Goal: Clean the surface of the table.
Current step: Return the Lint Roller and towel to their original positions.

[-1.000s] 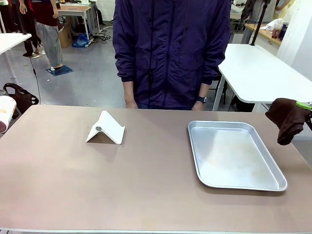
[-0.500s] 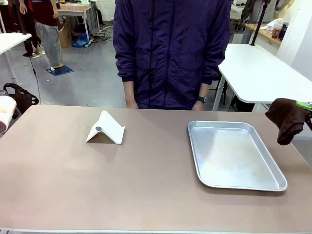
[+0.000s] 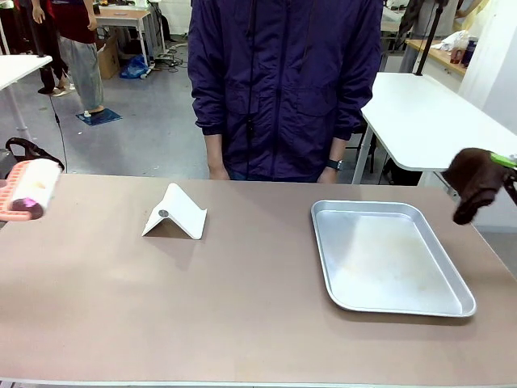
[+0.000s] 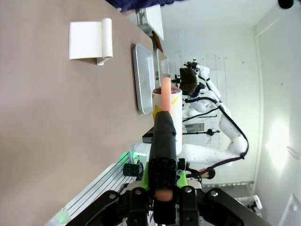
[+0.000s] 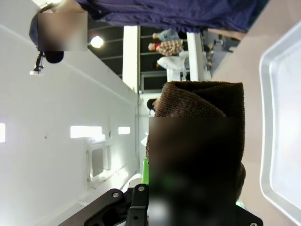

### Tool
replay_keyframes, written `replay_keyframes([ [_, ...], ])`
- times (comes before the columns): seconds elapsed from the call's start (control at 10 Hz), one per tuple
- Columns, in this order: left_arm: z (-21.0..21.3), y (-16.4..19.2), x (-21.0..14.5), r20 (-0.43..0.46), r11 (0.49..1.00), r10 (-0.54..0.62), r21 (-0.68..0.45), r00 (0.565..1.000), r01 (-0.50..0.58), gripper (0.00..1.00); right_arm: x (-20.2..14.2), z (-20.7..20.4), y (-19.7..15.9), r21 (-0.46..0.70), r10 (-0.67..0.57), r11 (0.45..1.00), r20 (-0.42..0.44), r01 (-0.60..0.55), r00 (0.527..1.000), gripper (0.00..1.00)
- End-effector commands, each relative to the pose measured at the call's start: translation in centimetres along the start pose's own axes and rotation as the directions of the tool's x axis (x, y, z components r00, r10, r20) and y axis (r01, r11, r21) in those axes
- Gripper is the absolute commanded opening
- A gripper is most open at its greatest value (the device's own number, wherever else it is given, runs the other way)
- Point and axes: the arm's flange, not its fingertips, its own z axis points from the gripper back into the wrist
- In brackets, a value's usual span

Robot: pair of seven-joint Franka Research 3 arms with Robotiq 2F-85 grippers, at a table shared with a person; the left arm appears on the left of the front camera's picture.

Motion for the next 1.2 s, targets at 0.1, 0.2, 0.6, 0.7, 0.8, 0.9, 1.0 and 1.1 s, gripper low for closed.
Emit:
replay_keyframes([
  [0.1,-6.7,-2.6,2.6,-0.045,0.999,-0.021,0.046,0.999,0.023,0.22,-1.2,-10.2,0.4,-0.077,0.015,0.997,-0.123,-0.024,0.992,0.09],
  [0.2,-8.9,-3.3,3.6,-0.06,0.998,0.009,0.057,0.998,-0.005,0.22,-2.3,-13.1,0.1,-0.109,0.028,0.993,-0.182,-0.048,0.983,0.09],
  [0.6,-18.0,-5.1,5.7,0.073,0.984,0.051,0.165,0.996,-0.063,0.22,-7.1,-23.8,-3.5,-0.141,0.093,0.978,-0.374,-0.156,0.923,0.09],
  [0.7,-20.0,-5.1,5.9,0.055,0.979,0.01,0.202,0.998,-0.021,0.22,-8.2,-25.5,-5.0,-0.122,0.114,0.977,-0.398,-0.176,0.91,0.09],
  [0.8,-21.5,-5.0,6.2,0.017,0.973,-0.012,0.232,1.0,0.008,0.22,-8.9,-26.9,-6.3,-0.107,0.116,0.979,-0.399,-0.172,0.91,0.09],
  [0.9,-22.8,-4.9,6.8,0.029,0.972,-0.014,0.234,0.999,0.007,0.22,-9.5,-28.1,-7.5,-0.109,0.13,0.977,-0.375,-0.183,0.918,0.09],
  [1.0,-23.6,-4.8,7.2,0.022,0.969,-0.017,0.245,1.0,0.011,0.22,-9.8,-28.7,-8.4,-0.1,0.129,0.979,-0.359,-0.176,0.924,0.09],
  [1.1,-24.0,-4.7,7.4,-0.003,0.968,-0.022,0.248,1.0,0.022,0.22,-10.0,-29.1,-9.3,-0.109,0.146,0.975,-0.332,-0.192,0.932,0.09],
])
